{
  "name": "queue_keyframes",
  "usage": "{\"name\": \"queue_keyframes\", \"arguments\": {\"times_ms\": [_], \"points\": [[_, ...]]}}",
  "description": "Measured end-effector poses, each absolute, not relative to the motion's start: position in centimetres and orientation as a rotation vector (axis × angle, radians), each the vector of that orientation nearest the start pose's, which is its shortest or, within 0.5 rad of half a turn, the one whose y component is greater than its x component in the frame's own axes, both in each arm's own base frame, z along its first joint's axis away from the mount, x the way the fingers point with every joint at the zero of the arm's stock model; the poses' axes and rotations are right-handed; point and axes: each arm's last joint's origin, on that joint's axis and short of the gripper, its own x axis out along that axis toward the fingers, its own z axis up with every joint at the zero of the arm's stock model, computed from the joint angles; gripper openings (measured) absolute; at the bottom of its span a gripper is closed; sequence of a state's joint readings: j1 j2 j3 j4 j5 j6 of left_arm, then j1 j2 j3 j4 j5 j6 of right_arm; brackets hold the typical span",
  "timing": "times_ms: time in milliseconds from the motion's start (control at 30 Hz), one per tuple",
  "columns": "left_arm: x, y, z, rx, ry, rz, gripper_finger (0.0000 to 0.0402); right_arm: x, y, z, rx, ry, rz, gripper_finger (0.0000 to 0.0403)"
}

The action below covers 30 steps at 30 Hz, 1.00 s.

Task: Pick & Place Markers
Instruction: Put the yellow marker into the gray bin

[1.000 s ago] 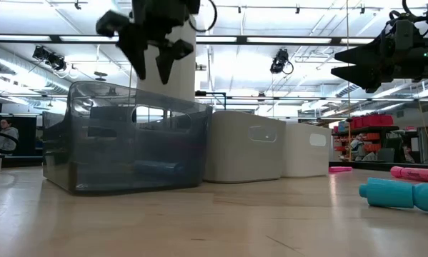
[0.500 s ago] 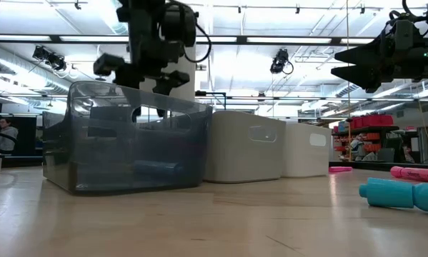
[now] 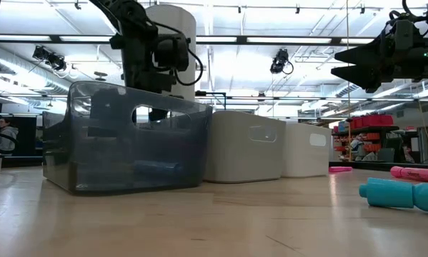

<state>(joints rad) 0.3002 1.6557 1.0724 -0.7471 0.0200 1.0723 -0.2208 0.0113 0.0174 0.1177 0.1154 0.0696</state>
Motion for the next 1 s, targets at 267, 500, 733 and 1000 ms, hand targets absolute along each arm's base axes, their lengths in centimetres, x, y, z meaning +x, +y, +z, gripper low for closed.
{"name": "queue_keyframes", "arguments": {"times_ms": [267, 500, 733, 1000], "points": [[28.8, 9.5, 17.8, 0.661, 1.267, -0.478, 0.0233, 9.3, -2.4, 18.0, 0.062, -0.136, -0.331, 0.0302], [29.4, 9.8, 16.0, 0.641, 1.307, -0.480, 0.0233, 9.3, -2.4, 18.0, 0.062, -0.135, -0.332, 0.0302], [29.7, 10.3, 14.9, 0.618, 1.316, -0.473, 0.0233, 9.3, -2.4, 18.0, 0.062, -0.135, -0.332, 0.0302], [29.8, 11.0, 13.5, 0.558, 1.354, -0.475, 0.0233, 9.3, -2.4, 18.0, 0.062, -0.135, -0.332, 0.0302]]}}
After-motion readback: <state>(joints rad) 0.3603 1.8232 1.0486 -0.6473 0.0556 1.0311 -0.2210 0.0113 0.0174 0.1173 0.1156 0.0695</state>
